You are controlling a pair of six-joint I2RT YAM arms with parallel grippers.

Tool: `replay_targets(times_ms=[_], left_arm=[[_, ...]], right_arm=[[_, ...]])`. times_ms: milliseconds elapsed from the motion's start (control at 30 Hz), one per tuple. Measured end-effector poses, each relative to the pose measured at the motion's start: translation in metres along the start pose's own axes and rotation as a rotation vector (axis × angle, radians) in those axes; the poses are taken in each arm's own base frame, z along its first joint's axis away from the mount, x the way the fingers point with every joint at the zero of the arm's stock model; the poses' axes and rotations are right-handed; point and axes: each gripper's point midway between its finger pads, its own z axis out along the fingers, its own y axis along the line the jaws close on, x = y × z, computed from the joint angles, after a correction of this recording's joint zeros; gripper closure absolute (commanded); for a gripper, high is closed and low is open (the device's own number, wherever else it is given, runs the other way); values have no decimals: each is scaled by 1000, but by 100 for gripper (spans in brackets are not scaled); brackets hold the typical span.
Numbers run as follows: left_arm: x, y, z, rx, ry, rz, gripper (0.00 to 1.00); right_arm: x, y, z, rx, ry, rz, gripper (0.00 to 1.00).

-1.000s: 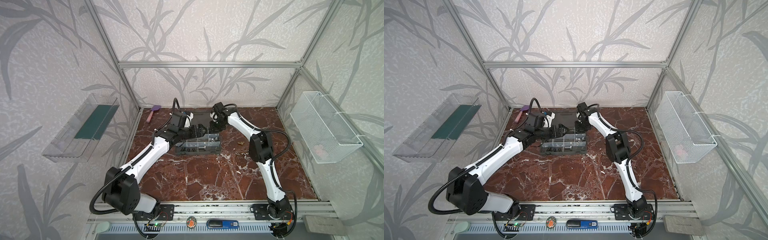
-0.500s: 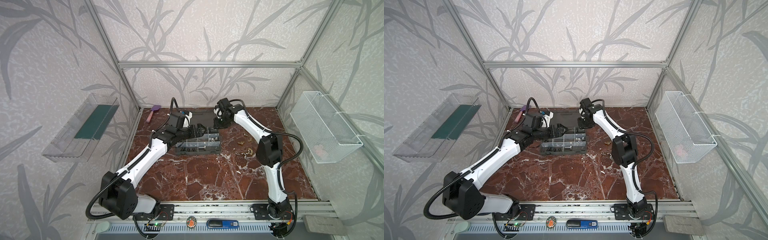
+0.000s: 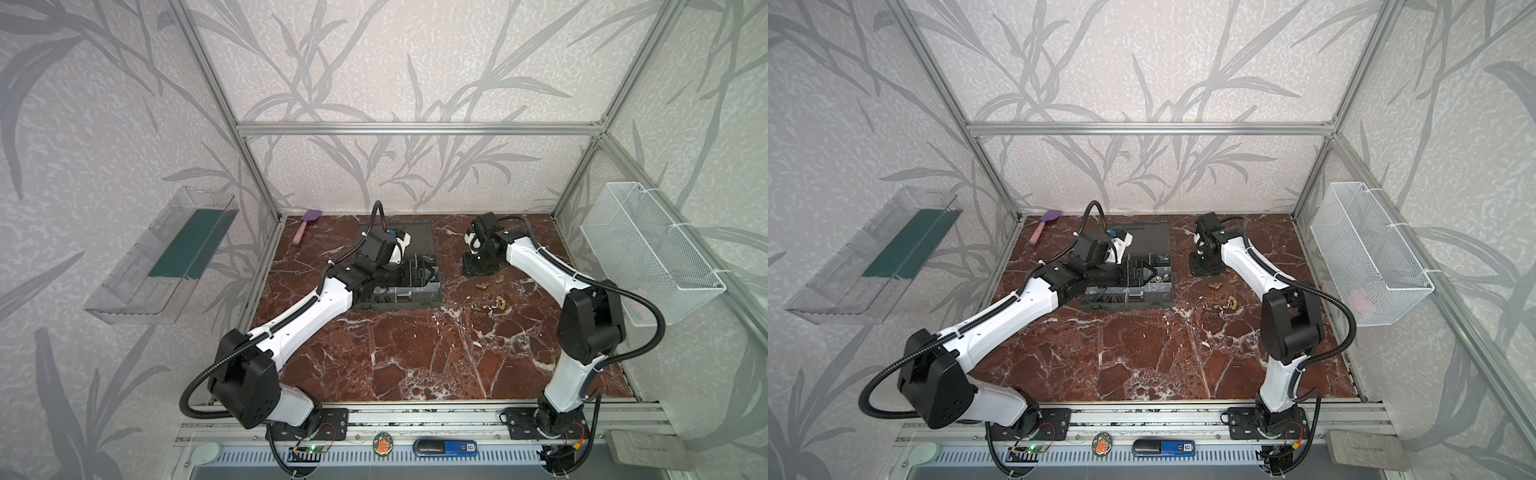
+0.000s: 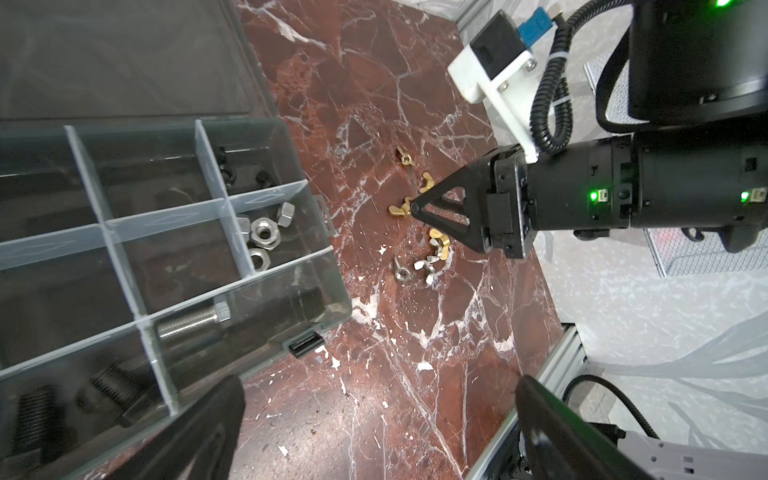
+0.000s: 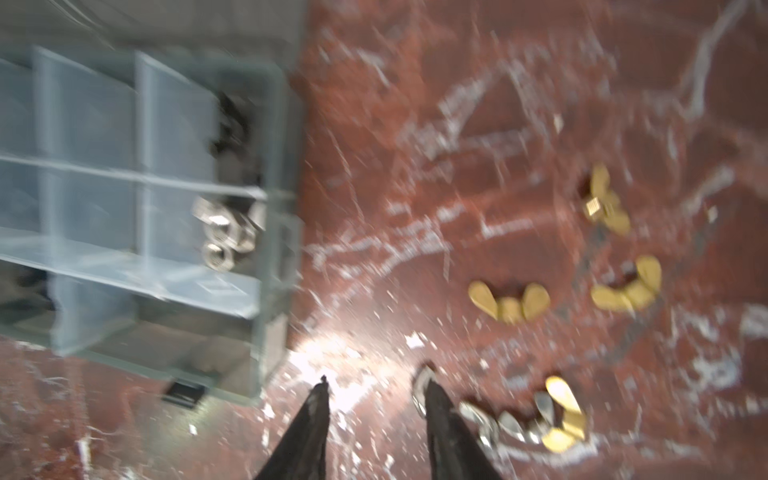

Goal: Sort the screws and nuts into containers
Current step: 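Move the right gripper back over the pile above another silver wing nut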

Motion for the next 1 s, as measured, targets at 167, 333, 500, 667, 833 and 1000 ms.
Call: replay_targets(times_ms=[167,333,500,667,833,1000], left_arm=[[4,-13,17,19,31,20,1],[5,-23,28,36,43,34,1],[9,-28,34,45,55,42,1],[11,-27,40,42,66,40,1],[10,-29,44,45,70,42,1],[11,-29,44,47,72,38,1]], right_arm=[[43,-22,11,52,64,15,58],[76,-36,23,97,126,14,58],[83,-47,27,149,135,-4,58],[79,-56,26,189,120,-8,59],[81,-62,35,207,140,-7,63],[87,-65,46,215,177,-13,66]])
